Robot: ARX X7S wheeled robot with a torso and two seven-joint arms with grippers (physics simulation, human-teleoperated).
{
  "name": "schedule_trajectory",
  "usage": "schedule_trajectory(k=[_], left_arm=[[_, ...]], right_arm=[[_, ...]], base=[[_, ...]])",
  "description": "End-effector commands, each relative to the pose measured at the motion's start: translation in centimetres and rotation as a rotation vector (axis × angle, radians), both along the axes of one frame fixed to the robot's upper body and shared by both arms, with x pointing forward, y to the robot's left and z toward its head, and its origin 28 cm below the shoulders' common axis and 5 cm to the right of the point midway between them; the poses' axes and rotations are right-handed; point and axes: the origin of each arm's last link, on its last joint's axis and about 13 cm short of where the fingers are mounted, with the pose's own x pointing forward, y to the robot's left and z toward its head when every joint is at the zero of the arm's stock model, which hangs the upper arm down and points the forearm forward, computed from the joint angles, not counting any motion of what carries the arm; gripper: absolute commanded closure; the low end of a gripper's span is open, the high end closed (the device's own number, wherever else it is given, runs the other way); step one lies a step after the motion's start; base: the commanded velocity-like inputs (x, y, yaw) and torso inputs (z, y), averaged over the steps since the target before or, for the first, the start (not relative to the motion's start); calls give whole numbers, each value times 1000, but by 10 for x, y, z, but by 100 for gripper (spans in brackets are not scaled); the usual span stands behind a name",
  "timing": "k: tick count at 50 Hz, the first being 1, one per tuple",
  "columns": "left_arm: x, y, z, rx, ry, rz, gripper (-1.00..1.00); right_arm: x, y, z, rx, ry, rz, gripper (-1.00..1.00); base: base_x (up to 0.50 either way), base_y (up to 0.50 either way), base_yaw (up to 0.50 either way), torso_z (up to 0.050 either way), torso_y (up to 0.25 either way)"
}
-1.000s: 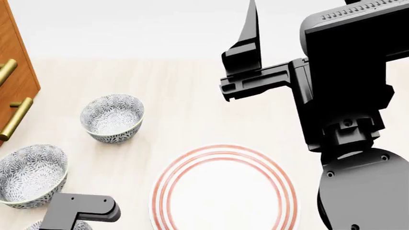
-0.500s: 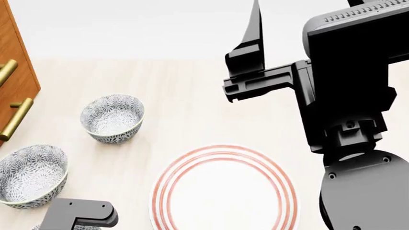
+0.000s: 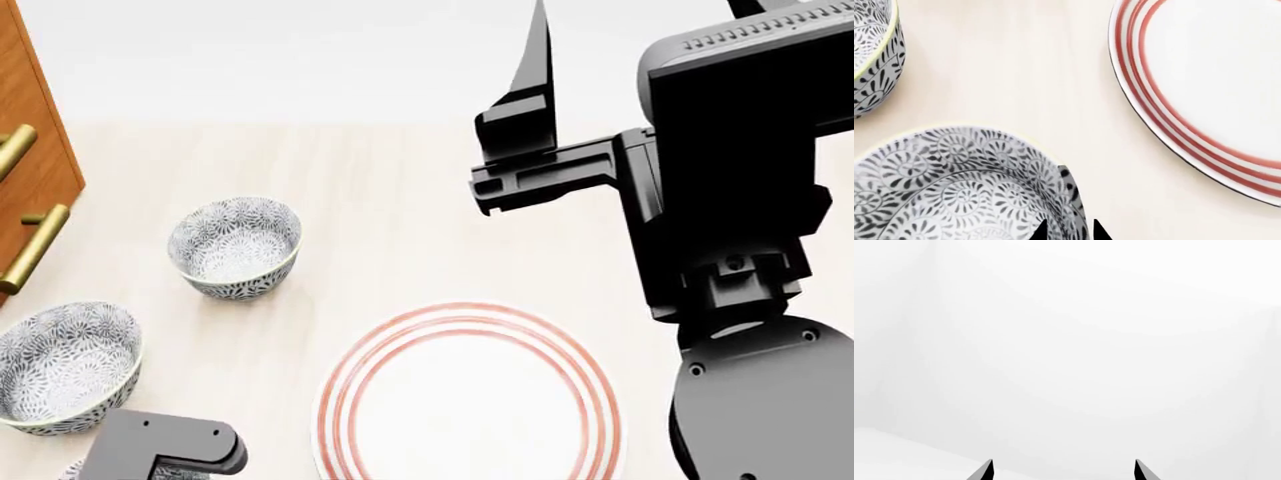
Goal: Put the bowl at the front on the plate.
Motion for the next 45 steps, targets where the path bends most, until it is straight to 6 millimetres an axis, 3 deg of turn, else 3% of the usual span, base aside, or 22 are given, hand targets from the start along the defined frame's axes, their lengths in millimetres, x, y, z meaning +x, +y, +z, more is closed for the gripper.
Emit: schedule_trajectory(k=[1, 45], left_arm=[[-1, -4, 2, -24, -58, -16, 100], [-3, -4, 11, 94, -274, -84, 100]], right_arm=[[0, 0, 1, 0, -2, -1, -100], [0, -3, -5, 1, 7, -22, -100]], base=[[0, 0, 0, 0, 0], [0, 0, 0, 0, 0]])
